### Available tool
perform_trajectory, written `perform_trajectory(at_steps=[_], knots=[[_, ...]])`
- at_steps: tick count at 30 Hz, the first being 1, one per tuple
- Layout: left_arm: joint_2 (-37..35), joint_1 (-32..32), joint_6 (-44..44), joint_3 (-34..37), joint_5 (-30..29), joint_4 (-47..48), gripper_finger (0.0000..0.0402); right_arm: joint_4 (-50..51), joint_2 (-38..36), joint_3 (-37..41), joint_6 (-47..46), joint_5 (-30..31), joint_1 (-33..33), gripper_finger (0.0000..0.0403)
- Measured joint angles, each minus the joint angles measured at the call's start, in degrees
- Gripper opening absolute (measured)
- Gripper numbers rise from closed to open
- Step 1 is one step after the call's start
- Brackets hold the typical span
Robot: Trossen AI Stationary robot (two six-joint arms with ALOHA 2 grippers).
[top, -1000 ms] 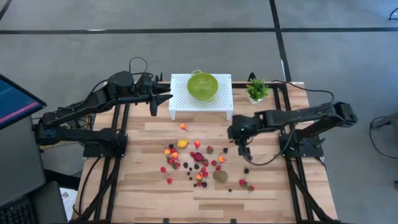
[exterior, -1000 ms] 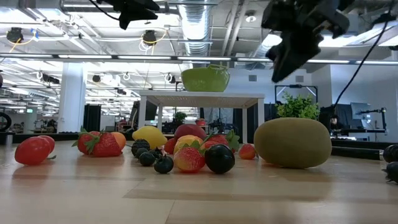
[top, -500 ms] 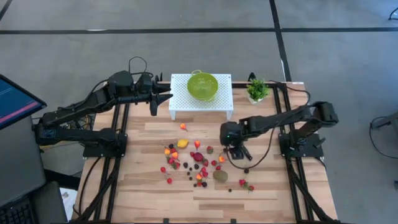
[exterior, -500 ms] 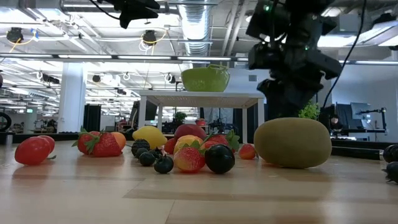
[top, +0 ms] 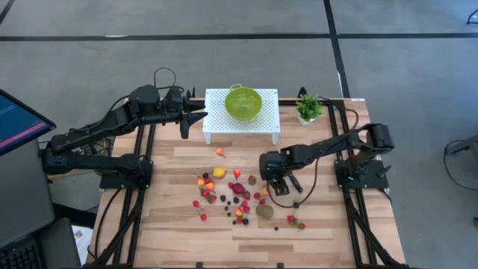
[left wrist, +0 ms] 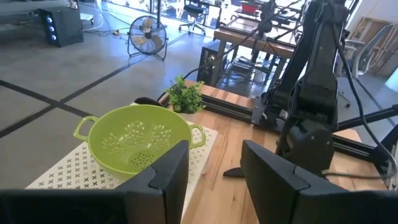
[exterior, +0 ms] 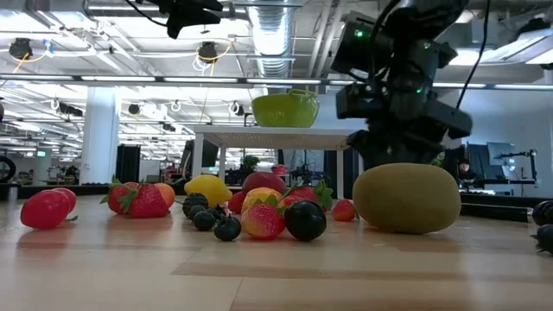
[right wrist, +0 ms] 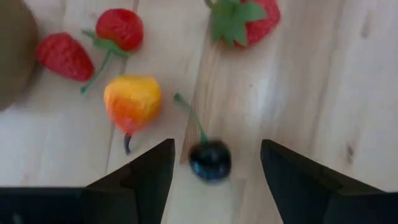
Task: Pick & Place Fruit
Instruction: Put the black cherry into the green strainer bowl
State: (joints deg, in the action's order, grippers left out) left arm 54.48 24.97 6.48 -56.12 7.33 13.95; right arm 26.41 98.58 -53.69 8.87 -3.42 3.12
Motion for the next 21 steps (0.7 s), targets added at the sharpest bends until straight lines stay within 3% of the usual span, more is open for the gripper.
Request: perform_trajectory(at_steps=[11, 21], knots=[[0.0, 0.0, 0.0, 0.0, 0.0, -1.5, 0.0142, -0.8, 3.0, -0.2, 0.7, -0.2, 0.6, 0.0216], [0.0, 0.0, 0.0, 0.0, 0.0, -1.8, 0.0142, -0.3, 2.5, 0.0, 0.7, 0.0, 0.6, 0.01]])
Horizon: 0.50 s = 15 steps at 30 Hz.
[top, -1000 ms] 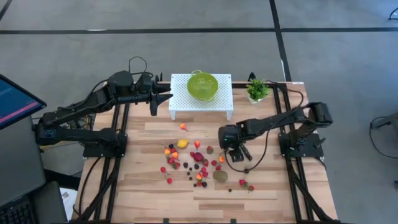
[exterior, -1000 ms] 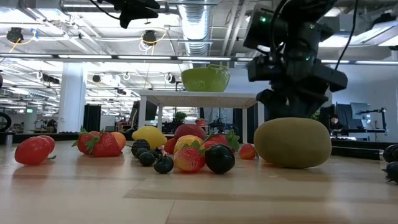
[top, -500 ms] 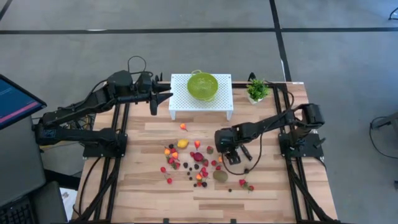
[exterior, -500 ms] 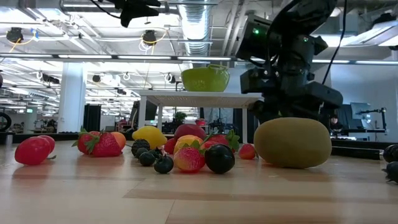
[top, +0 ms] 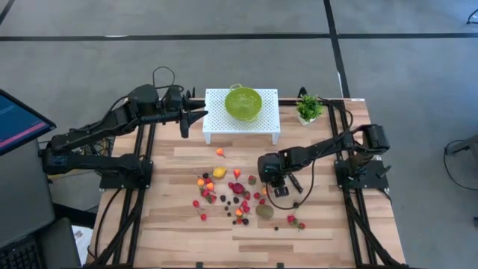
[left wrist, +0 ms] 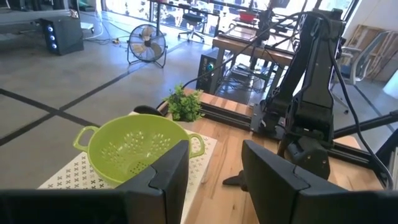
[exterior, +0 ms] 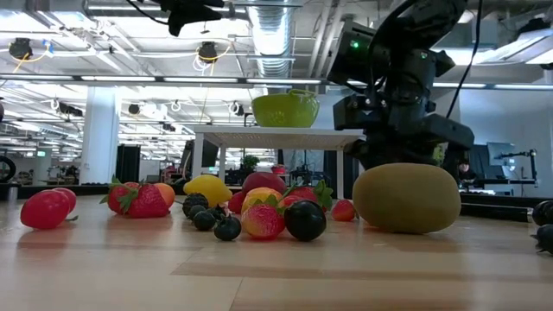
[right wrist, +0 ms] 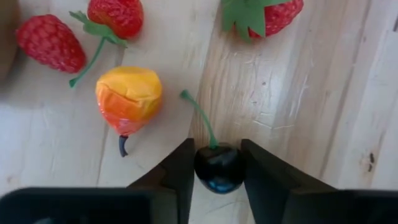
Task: Pick & Place Fruit
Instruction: Put the black cherry into the green strainer bowl
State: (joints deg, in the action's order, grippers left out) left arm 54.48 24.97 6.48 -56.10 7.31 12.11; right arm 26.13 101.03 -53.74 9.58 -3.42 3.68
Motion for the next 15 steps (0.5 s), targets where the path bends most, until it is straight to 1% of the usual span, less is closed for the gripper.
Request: perform_trajectory(at_steps=[1, 7, 12, 15], knots=[[0.0, 0.0, 0.0, 0.0, 0.0, -0.1, 0.0142, 0.0, 0.0, 0.0, 0.0, 0.0, 0.0, 0.0095], [0.0, 0.0, 0.0, 0.0, 0.0, -0.4, 0.0142, 0.7, 0.0, -0.2, 0.0, 0.0, 0.0, 0.0095], [0.0, 0.0, 0.0, 0.0, 0.0, -0.6, 0.0142, 6.3, 0.3, -2.4, 0.6, 0.2, 0.0, 0.0118], [0.0, 0.0, 0.0, 0.0, 0.0, -0.7, 0.0142, 8.7, 0.3, -4.6, 1.7, 0.5, -0.4, 0.011]])
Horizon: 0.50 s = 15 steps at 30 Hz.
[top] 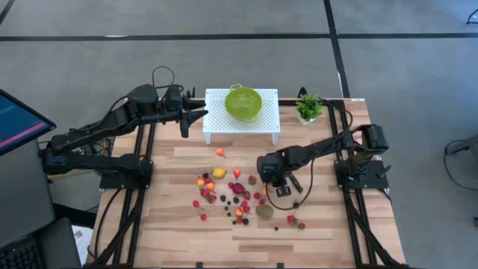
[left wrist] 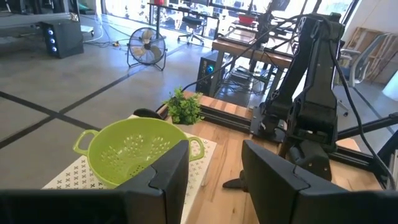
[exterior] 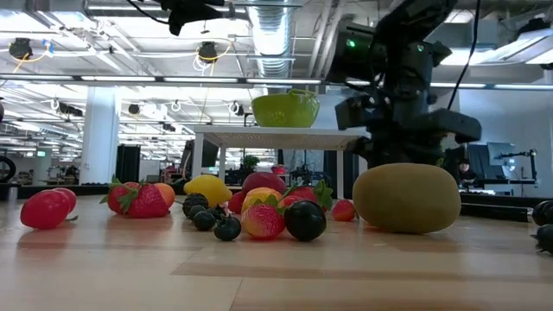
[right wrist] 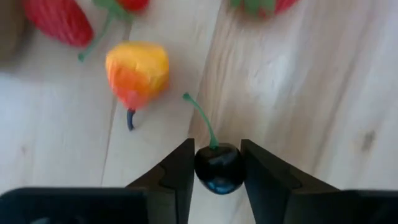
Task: Pick & Place Fruit
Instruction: Put the black cherry into the green strainer bowl
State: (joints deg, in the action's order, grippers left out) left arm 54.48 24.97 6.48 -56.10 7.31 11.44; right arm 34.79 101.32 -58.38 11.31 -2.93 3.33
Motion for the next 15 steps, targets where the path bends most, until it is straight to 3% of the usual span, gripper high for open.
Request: perform_trajectory(at_steps=[10, 15], knots=[[0.0, 0.0, 0.0, 0.0, 0.0, -0.5, 0.0142, 5.8, -0.1, -5.0, 2.1, -0.1, -2.9, 0.0095], [0.0, 0.0, 0.0, 0.0, 0.0, -1.0, 0.0142, 5.0, -4.0, -5.2, 4.2, -0.4, -3.8, 0.0102]])
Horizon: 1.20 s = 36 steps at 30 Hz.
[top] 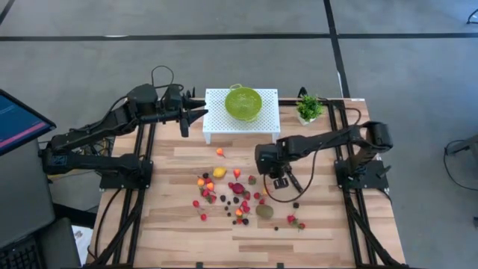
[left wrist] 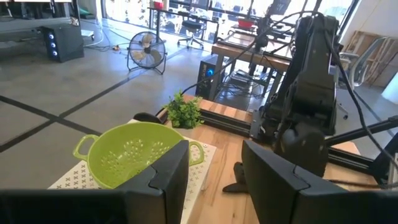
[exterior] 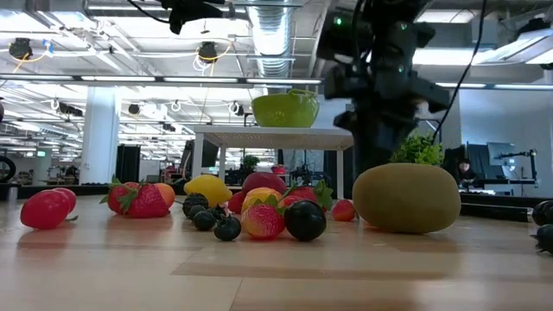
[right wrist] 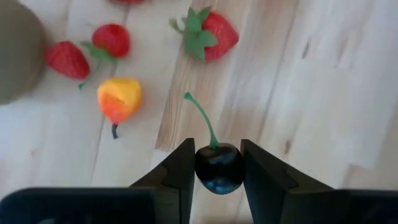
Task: Pick & Place Fruit
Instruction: Put the black cherry into the green strainer bowl
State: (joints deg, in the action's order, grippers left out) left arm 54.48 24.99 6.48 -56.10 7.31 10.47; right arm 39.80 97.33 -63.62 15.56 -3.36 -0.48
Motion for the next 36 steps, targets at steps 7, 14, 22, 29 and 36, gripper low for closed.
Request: perform_trajectory(at_steps=[7, 14, 22, 29, 36], knots=[[0.0, 0.0, 0.0, 0.0, 0.0, -0.6, 0.0142, -5.7, -10.2, 0.0, 3.2, 0.0, -3.7, 0.0099], [0.0, 0.0, 0.0, 0.0, 0.0, -1.1, 0.0142, -26.4, -18.4, 0.0, 4.6, 0.0, -11.0, 0.01], [0.0, 0.0, 0.0, 0.0, 0.0, -1.6, 0.0142, -45.0, -17.5, -0.1, 2.8, 0.0, -20.7, 0.0101], [0.0, 0.0, 0.0, 0.0, 0.0, -1.7, 0.0142, -45.1, -10.3, -4.8, -2.9, -3.1, -27.3, 0.0101], [0.0, 0.0, 0.0, 0.0, 0.0, -2.0, 0.0142, -28.3, -1.5, -18.2, -3.6, -4.3, -29.8, 0.0101]])
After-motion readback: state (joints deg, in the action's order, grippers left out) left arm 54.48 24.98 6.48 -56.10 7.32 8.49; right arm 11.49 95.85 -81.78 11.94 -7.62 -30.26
